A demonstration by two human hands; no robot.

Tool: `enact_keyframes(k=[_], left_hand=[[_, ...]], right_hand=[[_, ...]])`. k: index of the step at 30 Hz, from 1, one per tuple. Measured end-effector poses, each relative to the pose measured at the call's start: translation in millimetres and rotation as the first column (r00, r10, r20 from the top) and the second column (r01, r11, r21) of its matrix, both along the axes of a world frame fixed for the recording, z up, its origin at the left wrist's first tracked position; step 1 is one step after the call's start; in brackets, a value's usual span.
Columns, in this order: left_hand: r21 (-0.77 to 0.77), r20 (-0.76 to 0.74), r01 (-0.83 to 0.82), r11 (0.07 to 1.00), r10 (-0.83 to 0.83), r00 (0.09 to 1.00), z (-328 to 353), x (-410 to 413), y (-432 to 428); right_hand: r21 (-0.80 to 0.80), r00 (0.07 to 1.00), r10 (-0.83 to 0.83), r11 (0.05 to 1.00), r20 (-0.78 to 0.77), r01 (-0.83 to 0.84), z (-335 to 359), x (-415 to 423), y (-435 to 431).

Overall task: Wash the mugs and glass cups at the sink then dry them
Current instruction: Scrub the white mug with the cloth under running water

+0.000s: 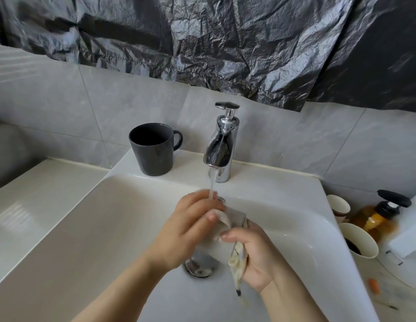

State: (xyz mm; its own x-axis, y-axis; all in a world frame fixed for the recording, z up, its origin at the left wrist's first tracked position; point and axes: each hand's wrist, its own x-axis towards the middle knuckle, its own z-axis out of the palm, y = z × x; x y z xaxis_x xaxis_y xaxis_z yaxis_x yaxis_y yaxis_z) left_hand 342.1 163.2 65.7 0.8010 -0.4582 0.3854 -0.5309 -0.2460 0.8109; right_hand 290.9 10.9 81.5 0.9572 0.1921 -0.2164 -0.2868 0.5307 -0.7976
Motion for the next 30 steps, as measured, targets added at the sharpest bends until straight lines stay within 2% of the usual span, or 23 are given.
enact_keyframes(k=[2,4,5,7,9,11,13,16,18,20,22,24,26,27,28,29,30], left_hand=[[0.142,0.125,-0.026,0.99,0.008,0.992,-2,0,0],[0.217,0.183,-0.098,0.971,0.058,0.981,-2,4,4],[0.223,0.172,-0.134,0.966,0.096,0.98,-1,4,5],[0.213,0.101,-0.225,0.951,0.208,0.973,4,3,4],[0.21,-0.033,-0.304,0.929,0.317,0.948,8,1,1],[0.122,-0.285,-0.325,0.938,0.346,0.894,13,-2,-3],[-0.061,-0.563,-0.341,0.938,0.25,0.788,21,-4,-6],[-0.255,-0.827,-0.461,0.85,0.056,0.56,30,-7,-10],[-0.311,-0.901,-0.555,0.772,-0.053,0.432,32,-8,-10],[-0.32,-0.934,-0.623,0.714,-0.128,0.333,31,-8,-8],[-0.328,-0.944,-0.655,0.681,-0.204,0.261,30,-10,-7],[-0.339,-0.941,-0.663,0.667,-0.249,0.23,30,-10,-6],[-0.356,-0.934,-0.653,0.668,-0.273,0.23,29,-8,-5],[-0.366,-0.931,-0.649,0.668,-0.278,0.238,28,-8,-5],[-0.375,-0.927,-0.644,0.667,-0.28,0.25,28,-7,-5],[-0.385,-0.923,-0.642,0.664,-0.28,0.264,28,-7,-5],[-0.398,-0.918,-0.643,0.654,-0.282,0.281,29,-7,-6]], right_hand=[[-0.123,0.999,-0.021,0.992,-0.034,0.017,-2,0,2],[-0.216,0.993,-0.087,0.974,-0.077,0.068,-2,0,5],[-0.251,0.985,-0.146,0.96,-0.09,0.12,-1,0,6],[-0.382,0.96,-0.28,0.889,-0.015,0.253,2,1,5],[-0.476,0.899,-0.422,0.771,0.115,0.423,7,2,3],[-0.448,0.782,-0.571,0.648,0.248,0.616,12,1,-1],[-0.381,0.683,-0.666,0.573,0.299,0.725,15,-2,-3],[-0.35,0.631,-0.72,0.534,0.289,0.769,14,-3,-1],[-0.321,0.672,-0.675,0.592,0.304,0.74,12,-2,7],[-0.369,0.721,-0.536,0.624,0.439,0.689,4,-3,18],[-0.462,0.683,-0.313,0.547,0.661,0.698,0,-6,30],[-0.505,0.613,-0.142,0.442,0.777,0.742,-4,-4,31],[-0.493,0.658,-0.28,0.477,0.699,0.727,0,-1,27],[-0.47,0.722,-0.422,0.559,0.548,0.683,3,0,25],[-0.395,0.791,-0.522,0.686,0.32,0.612,7,0,23],[-0.259,0.843,-0.534,0.807,0.066,0.531,5,2,20],[-0.1,0.867,-0.472,0.881,-0.156,0.462,4,3,20]])
